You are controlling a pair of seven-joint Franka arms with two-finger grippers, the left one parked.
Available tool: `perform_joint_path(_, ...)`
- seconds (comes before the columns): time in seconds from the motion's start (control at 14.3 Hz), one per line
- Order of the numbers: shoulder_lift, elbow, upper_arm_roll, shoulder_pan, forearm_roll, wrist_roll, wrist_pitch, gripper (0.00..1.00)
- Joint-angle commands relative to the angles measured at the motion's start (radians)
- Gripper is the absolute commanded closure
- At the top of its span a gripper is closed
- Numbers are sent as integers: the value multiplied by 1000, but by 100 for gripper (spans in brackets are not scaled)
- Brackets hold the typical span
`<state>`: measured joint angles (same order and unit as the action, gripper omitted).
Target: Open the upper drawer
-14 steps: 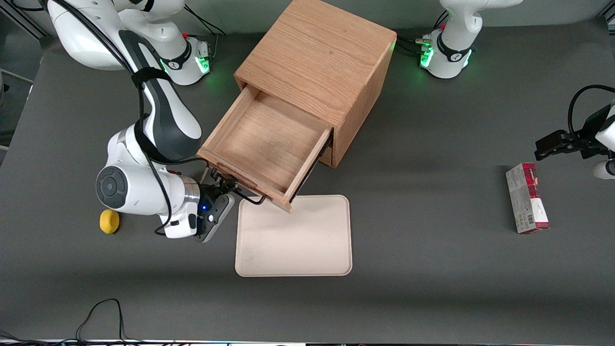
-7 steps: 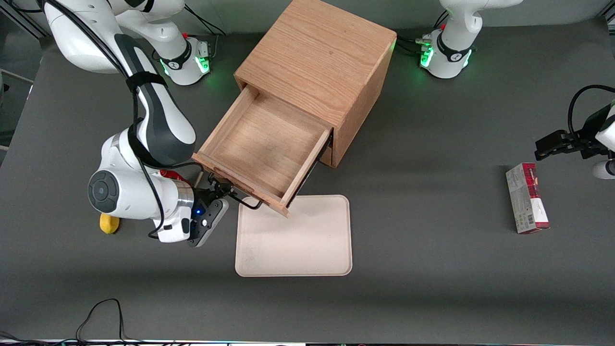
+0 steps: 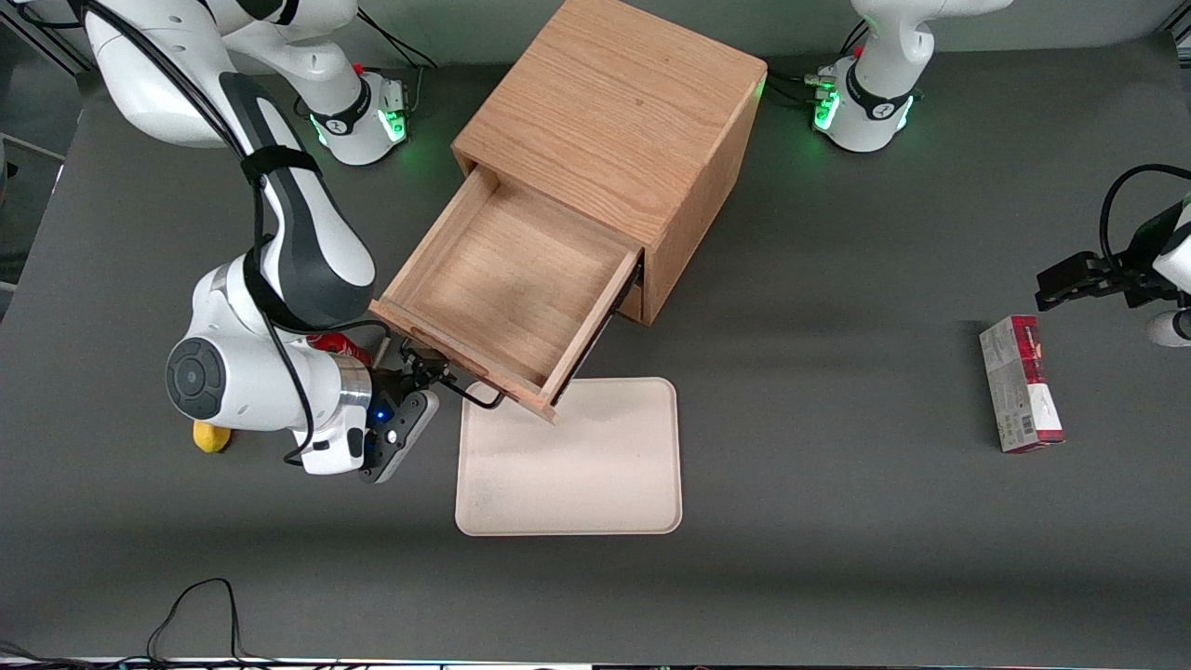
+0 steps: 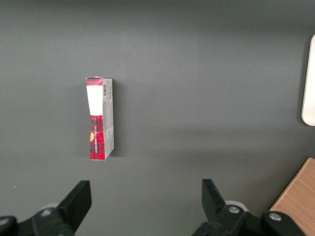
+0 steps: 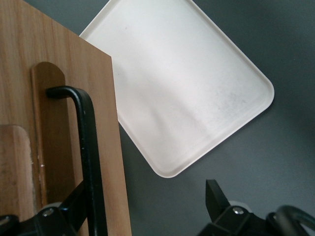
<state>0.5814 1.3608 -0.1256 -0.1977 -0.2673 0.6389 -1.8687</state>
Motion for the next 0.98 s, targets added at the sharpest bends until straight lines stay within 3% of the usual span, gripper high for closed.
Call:
perform_joint_path(0.0,23,-66,-5,12,-23,15,34,0)
perform_joint_path(0.56,9,-104,-16,8,-24,-11,85,0)
perform_joint_path(0.91,-26,-164,-2,15,-23,-47,227,0)
